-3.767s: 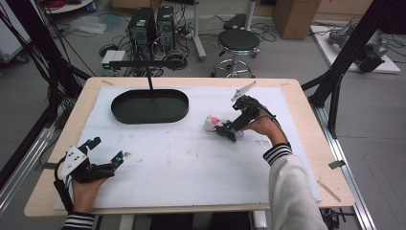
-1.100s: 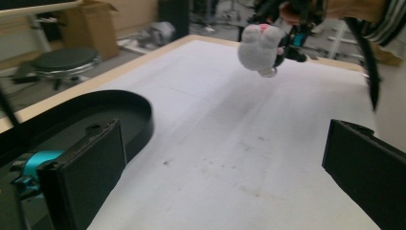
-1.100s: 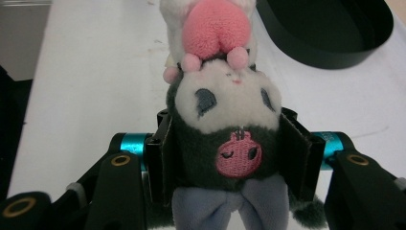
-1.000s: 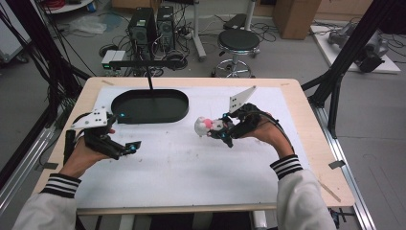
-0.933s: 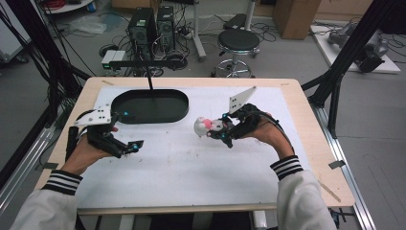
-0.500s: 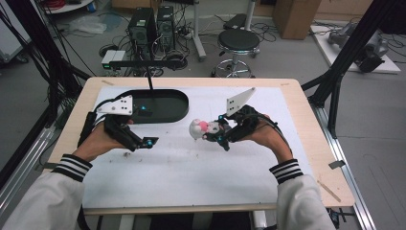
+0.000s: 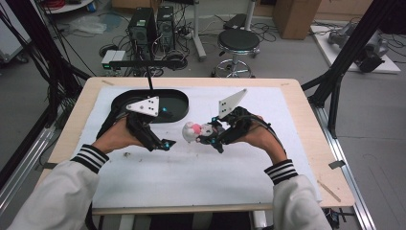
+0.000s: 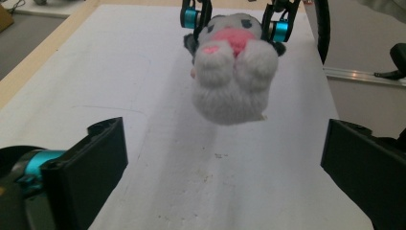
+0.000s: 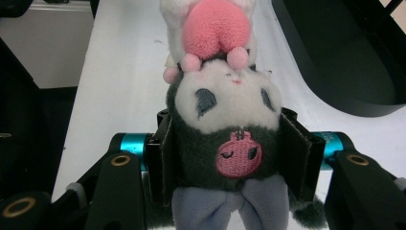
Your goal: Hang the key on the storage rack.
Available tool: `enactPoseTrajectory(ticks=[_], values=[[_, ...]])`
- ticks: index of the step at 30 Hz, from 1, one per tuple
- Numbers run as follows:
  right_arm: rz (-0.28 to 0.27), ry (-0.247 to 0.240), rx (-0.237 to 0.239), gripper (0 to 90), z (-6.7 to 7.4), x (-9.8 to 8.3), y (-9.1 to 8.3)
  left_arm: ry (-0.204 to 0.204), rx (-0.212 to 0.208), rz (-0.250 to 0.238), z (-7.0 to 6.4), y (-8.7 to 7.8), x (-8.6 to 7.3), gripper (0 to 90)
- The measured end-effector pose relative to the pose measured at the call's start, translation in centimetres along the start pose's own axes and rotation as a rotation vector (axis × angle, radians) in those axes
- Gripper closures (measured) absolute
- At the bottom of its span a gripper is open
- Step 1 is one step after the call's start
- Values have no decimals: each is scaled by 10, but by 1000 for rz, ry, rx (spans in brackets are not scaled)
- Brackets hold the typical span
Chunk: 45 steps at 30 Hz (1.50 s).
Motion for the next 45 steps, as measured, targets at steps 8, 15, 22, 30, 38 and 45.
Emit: enactPoseTrajectory(ticks=[8,15,22,30,38,45], values=[[3,-5,20,466,3,3,7,-14,-24,34,3,18,6,66],[1,-3,20,466,3,4,8,-9,-38,60,4,26,6,155],[4,-5,34,466,4,5,12,-14,-56,76,4,29,9,307],[6,-4,31,466,2,7,15,-19,-56,117,3,31,8,467],[13,9,33,466,1,7,16,-34,-35,132,2,31,9,528],[7,10,34,461,1,6,15,-29,-30,123,1,30,10,555]])
Point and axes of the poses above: each handheld gripper's, and its own axes: y roughly forward along the jaws, x roughly out of its top, z roughly to its left, the point moved 1 cm from there along y, roughly forward along the jaws, and after that the axes turned 6 degrees about -x, right-handed, at the moved point
